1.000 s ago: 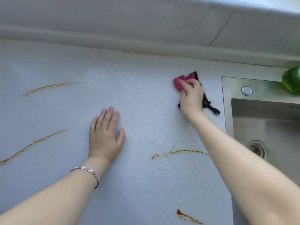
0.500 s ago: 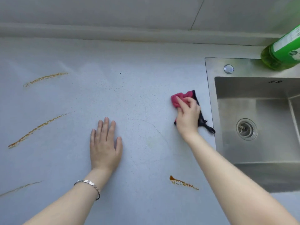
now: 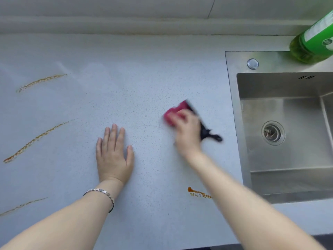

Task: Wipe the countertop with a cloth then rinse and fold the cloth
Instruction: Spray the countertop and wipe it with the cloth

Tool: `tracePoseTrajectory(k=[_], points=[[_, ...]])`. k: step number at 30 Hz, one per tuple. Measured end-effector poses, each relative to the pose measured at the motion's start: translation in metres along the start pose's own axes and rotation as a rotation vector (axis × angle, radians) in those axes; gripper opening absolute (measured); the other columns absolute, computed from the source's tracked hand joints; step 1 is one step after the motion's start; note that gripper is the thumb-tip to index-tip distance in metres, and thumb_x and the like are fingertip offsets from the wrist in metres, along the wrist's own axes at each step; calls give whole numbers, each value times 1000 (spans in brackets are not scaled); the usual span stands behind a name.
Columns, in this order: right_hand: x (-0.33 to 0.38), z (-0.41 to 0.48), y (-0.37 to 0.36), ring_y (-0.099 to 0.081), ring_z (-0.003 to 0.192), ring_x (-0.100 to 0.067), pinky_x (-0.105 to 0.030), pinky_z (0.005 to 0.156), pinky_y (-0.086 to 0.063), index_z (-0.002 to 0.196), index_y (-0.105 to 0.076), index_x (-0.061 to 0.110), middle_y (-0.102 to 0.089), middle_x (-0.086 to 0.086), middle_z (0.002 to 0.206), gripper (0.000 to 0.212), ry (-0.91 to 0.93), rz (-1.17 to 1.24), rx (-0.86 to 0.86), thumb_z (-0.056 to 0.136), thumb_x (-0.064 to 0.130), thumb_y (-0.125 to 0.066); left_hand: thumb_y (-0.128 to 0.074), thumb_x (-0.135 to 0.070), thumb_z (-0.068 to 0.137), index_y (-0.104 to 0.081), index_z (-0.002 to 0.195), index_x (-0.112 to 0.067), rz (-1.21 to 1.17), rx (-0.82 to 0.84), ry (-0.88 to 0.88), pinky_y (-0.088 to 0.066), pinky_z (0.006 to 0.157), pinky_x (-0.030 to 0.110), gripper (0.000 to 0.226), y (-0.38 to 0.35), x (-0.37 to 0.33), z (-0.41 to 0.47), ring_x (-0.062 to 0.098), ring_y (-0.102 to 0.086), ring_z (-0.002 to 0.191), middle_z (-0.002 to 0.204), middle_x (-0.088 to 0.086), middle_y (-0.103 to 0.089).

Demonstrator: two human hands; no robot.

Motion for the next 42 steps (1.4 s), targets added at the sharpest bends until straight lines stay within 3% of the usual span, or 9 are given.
tracePoseTrajectory(k=[6,12,17,23,26,29,33,38,42], points=[[7,-45,17,-49,97,-20,-25,89,-38,98,-71,12,-66,-13,101,35,574,23,496,81,8,-41,-30,-33,84,-42,134,-7,12,-11,-7,7,112,22,57,1,0,1,20,-21,134,145,15,-39],[-71,32,70,-45,113,-37,-27,100,-26,113,-63,9,-53,-21,120,38,-95,-59,-30,83,-4,-44,-29,-33,85,-42,134,-7,-11,-26,4,7,112,23,57,0,1,-1,22,-24,135,145,15,-38],[-43,-75,44,-35,110,-7,-6,100,-19,109,-66,15,-52,0,115,38,50,27,205,81,0,-45,-27,-34,84,-41,134,-7,4,61,31,7,112,24,59,-1,0,-2,25,-27,135,145,15,-39],[-14,-91,95,-55,96,13,-1,82,-39,88,-60,43,-66,24,92,52,-160,330,287,76,-7,-61,-30,-33,92,-33,139,-11,63,290,62,6,114,40,52,23,-17,4,24,-1,144,155,9,-14],[31,-91,119,-62,92,8,-3,81,-42,87,-63,41,-68,31,90,55,-60,480,272,70,-11,-66,-49,-30,91,-51,123,-15,-372,333,139,-16,111,36,35,74,-47,10,19,-24,138,144,1,-36],[81,-95,133,-63,97,-3,-8,82,-45,93,-67,30,-67,17,99,35,163,560,304,69,5,-68,-53,-33,89,-58,103,-22,-999,686,318,-49,88,29,18,119,-89,-1,13,-61,104,118,-4,-60],[116,-102,137,-55,104,-1,-11,85,-43,106,-60,25,-58,30,108,36,399,447,305,72,12,-63,-73,-20,77,-62,105,-18,-1041,850,286,-55,83,33,30,147,-100,-18,18,-69,92,105,6,-69],[108,-99,139,-39,121,-1,-10,85,-42,124,-35,53,-28,27,133,76,224,440,355,60,41,-75,-62,3,81,-66,90,-15,-1129,723,200,-57,68,22,21,166,-91,-27,9,-68,74,93,6,-69],[121,-97,131,-14,132,7,-5,104,-17,126,-34,54,-16,29,144,66,351,204,509,69,41,-64,-59,7,82,-68,88,-13,-1160,698,112,-54,67,18,23,180,-90,-34,8,-68,74,84,0,-71]])
Point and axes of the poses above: each hand's wrist, its own z-axis towards the middle knuckle, its own y-axis out of the back of the hand, x = y × z, the point moved 5 cm from there along z, towards the middle knuckle
